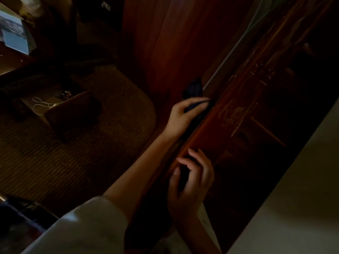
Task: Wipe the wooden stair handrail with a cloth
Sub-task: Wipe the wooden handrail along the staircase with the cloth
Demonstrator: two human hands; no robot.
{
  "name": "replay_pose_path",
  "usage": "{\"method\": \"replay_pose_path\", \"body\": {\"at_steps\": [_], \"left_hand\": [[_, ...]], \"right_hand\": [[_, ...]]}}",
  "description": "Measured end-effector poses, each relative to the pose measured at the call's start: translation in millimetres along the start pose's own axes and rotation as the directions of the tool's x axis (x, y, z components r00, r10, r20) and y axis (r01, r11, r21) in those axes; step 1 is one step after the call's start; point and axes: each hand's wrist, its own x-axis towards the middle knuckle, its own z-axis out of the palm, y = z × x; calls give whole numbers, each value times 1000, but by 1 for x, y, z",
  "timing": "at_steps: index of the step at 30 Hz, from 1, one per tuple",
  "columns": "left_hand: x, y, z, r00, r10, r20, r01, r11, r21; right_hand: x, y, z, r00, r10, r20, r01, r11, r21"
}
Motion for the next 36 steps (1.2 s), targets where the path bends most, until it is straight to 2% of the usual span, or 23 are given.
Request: {"method": "replay_pose_path", "body": {"at_steps": [4,7,13,16,19,24,29,32,36], "left_hand": [[-99,-28,-48,983,-176,42,179,979,-94],[-121,-32,-59,971,-227,71,235,960,-149],[1,1,8,992,-99,82,108,987,-116],[63,28,42,984,-119,131,136,982,-131],[68,28,46,985,-119,124,133,985,-108],[-28,5,-4,987,-156,40,157,987,-37],[-156,-6,-58,963,-265,-51,267,963,37],[-196,1,-63,974,-208,-95,218,969,120],[-170,10,-45,1000,9,-17,-3,949,315]], "right_hand": [[-1,-2,-3,1000,7,23,-8,999,33],[-1,-3,-3,1000,8,24,-9,999,35],[-1,0,0,1000,0,24,0,1000,-6],[-3,5,2,999,-41,26,42,998,-39],[-4,5,1,999,-52,14,52,999,-15],[-4,5,1,1000,19,-14,-17,992,124],[-4,9,-1,999,-42,-21,46,972,230],[-4,9,0,998,-58,-25,62,973,224],[-3,10,0,997,-50,-56,63,963,263]]}}
